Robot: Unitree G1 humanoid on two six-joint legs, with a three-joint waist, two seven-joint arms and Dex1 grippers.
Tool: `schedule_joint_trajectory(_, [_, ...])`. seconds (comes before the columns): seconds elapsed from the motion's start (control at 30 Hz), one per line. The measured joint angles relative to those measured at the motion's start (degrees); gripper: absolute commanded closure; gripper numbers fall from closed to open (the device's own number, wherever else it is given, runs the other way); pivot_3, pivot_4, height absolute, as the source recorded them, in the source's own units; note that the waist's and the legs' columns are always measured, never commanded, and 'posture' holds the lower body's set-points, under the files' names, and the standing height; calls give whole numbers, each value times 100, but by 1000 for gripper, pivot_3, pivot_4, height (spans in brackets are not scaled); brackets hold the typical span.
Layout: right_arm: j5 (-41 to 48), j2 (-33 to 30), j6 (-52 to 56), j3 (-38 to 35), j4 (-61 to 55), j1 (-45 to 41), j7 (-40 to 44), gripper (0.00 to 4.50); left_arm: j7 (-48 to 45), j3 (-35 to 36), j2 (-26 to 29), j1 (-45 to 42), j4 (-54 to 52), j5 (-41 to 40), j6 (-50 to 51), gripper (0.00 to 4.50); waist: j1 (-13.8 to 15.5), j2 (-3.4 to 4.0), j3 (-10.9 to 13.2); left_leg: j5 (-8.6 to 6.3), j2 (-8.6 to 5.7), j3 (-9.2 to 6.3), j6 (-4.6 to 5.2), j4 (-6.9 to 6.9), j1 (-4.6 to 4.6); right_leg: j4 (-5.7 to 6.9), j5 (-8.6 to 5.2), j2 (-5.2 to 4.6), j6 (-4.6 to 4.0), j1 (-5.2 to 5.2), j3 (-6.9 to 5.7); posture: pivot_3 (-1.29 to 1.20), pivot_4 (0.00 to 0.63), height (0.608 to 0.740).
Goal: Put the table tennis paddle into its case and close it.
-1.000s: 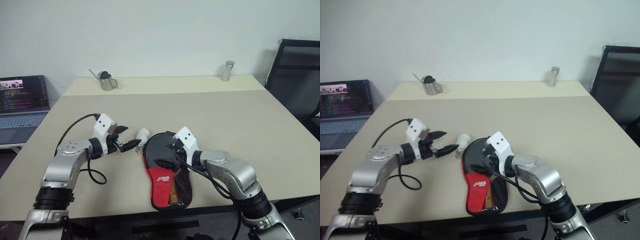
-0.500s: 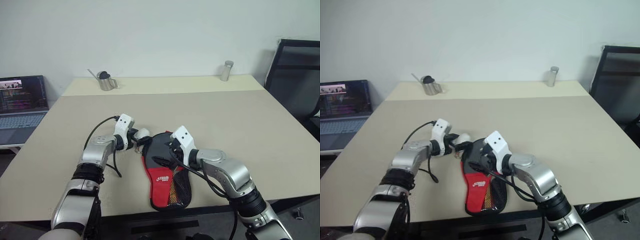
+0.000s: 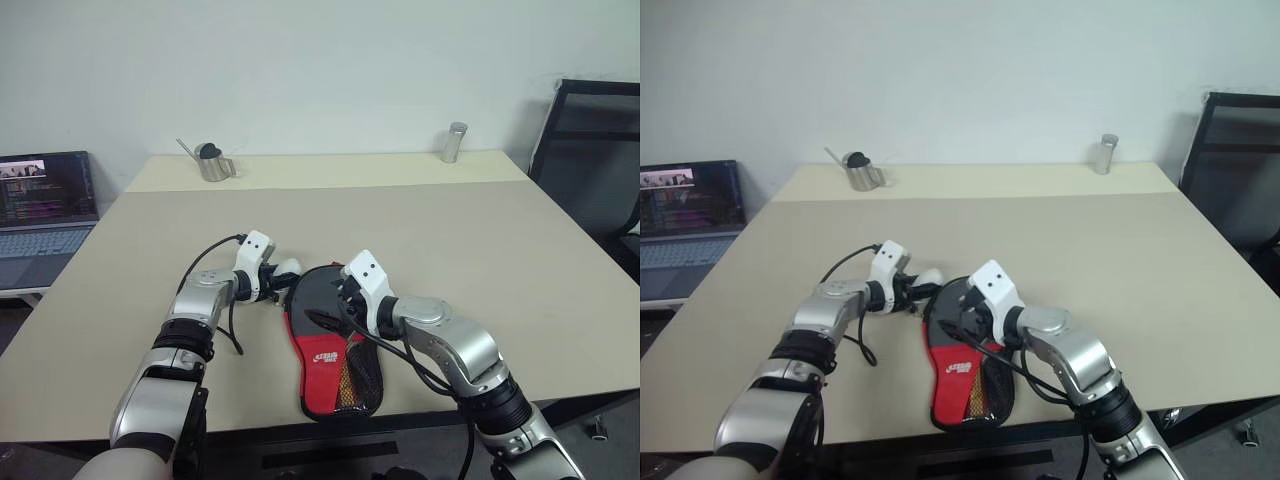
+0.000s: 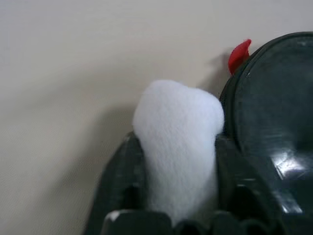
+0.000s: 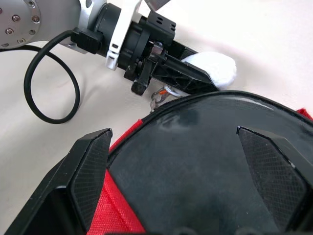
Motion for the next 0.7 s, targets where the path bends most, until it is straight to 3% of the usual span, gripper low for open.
schedule_joint_trajectory(0.1, [-16, -5, -65, 12, 0, 0, 11, 0, 48, 72, 2, 27, -10, -9, 4, 4065, -2, -2, -1, 0, 1, 0, 0, 1, 3, 2, 0, 0, 0, 1, 1, 0, 150, 740])
schedule_joint_trajectory(0.27, [-209, 57, -387, 226, 271, -2, 87, 0, 133, 269, 11, 166, -126, -105, 71, 4068, -51, -8, -5, 0, 4, 0, 0, 1, 7, 7, 0, 0, 0, 1, 1, 0, 150, 740])
schedule_joint_trajectory(0.43, [-617, 178, -982, 747, 1239, -36, 309, 0, 160, 341, 15, 245, -369, -153, 283, 4068, -70, -10, -6, 0, 4, 0, 0, 1, 5, 6, 0, 3, -1, 0, 2, 0, 150, 740])
schedule_joint_trajectory(0.7, [-923, 362, -1338, 707, 1737, -100, 309, 0, 90, 389, 164, 345, -992, -242, 682, 4069, -64, -15, -9, 1, 2, 2, -1, 1, 6, 6, 1, -1, -1, 2, 6, 0, 150, 740])
